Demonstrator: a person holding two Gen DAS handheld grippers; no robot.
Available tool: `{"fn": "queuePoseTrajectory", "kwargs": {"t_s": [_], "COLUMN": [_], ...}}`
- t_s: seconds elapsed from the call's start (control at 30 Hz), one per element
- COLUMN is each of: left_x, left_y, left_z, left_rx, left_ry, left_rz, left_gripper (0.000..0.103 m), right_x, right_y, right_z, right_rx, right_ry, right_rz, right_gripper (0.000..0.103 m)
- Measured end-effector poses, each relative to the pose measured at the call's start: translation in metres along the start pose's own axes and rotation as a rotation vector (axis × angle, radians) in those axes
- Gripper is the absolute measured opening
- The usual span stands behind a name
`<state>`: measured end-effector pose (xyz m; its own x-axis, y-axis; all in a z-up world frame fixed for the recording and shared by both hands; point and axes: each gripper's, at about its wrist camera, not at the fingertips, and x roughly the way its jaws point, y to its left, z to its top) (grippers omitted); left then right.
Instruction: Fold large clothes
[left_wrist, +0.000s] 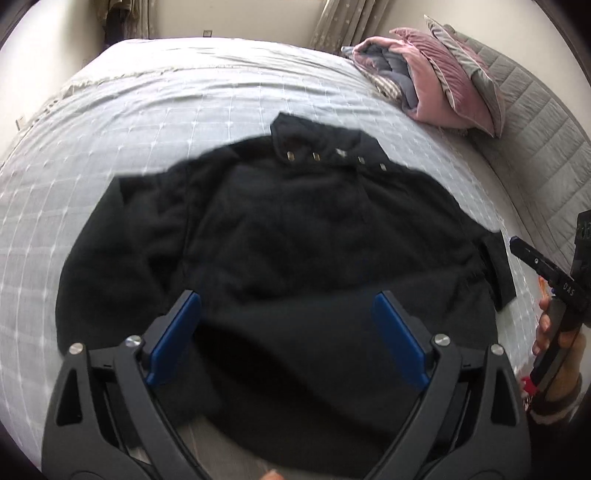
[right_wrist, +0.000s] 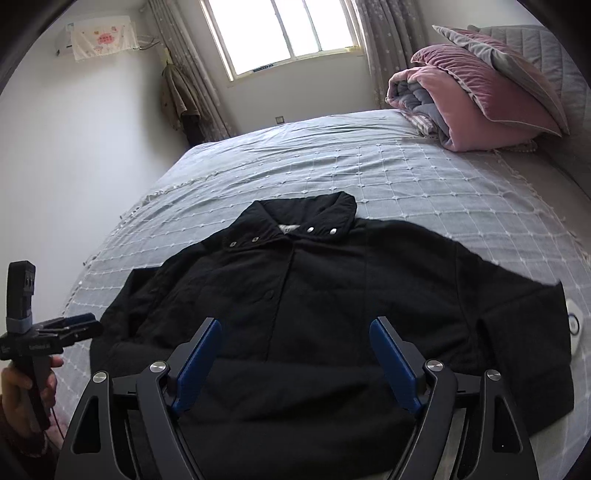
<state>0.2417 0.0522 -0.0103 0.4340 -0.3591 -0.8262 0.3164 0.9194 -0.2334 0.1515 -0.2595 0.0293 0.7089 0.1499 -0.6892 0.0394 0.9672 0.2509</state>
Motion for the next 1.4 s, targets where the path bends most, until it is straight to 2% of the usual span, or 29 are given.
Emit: {"fn": "queuePoseTrajectory", "kwargs": {"t_s": [0.07, 0.13, 0.3, 0.43, 0.57, 0.77, 0.87, 1.03, 1.07, 1.1, 1.13, 1.2, 1.4], "left_x": [-0.014, -0.025, -0.038, -0.044, -0.044, -0.035, -0.035, -0.035, -0.035, -0.036, -0.036, -0.039, -0.052], "left_y": [-0.004, -0.007, -0.003, 0.007, 0.021, 0.033, 0.029, 0.017, 0.015, 0.014, 0.011, 0.008, 0.005], "left_z": [-0.019, -0.034, -0.070, -0.095, -0.115, -0.132, -0.135, -0.136, -0.136, -0.136, -0.136, -0.137, -0.140], "left_rx": [-0.002, -0.010, -0.060, -0.122, -0.204, -0.311, -0.315, -0.297, -0.295, -0.292, -0.287, -0.276, -0.251], "left_ry": [-0.009, -0.019, -0.012, -0.003, 0.010, 0.053, 0.049, 0.040, 0.041, 0.041, 0.040, 0.035, 0.006], "left_rz": [0.003, -0.004, -0.022, -0.021, -0.049, -0.135, -0.155, -0.160, -0.164, -0.167, -0.170, -0.165, -0.144], "left_gripper": [0.096, 0.102, 0.102, 0.102, 0.102, 0.102, 0.102, 0.102, 0.102, 0.102, 0.102, 0.102, 0.102], "right_x": [-0.013, -0.019, -0.031, -0.030, -0.023, -0.003, 0.010, 0.029, 0.036, 0.040, 0.043, 0.046, -0.016], "right_y": [0.007, 0.013, 0.025, 0.027, 0.035, 0.039, 0.032, 0.034, 0.035, 0.035, 0.036, 0.038, 0.026], "right_z": [-0.015, -0.026, -0.056, -0.071, -0.082, -0.091, -0.093, -0.095, -0.098, -0.100, -0.102, -0.106, -0.093], "right_rx": [0.008, 0.005, 0.010, 0.089, 0.168, 0.274, 0.392, 0.495, 0.528, 0.542, 0.551, 0.554, 0.407], "right_ry": [0.003, 0.012, 0.060, 0.122, 0.181, 0.236, 0.257, 0.294, 0.310, 0.320, 0.324, 0.337, 0.204], "right_rz": [0.006, 0.012, 0.028, 0.092, 0.172, 0.177, 0.229, 0.265, 0.284, 0.305, 0.336, 0.427, 0.396], "right_gripper": [0.084, 0.084, 0.084, 0.084, 0.084, 0.084, 0.084, 0.083, 0.080, 0.066, 0.040, 0.011, 0.007]}}
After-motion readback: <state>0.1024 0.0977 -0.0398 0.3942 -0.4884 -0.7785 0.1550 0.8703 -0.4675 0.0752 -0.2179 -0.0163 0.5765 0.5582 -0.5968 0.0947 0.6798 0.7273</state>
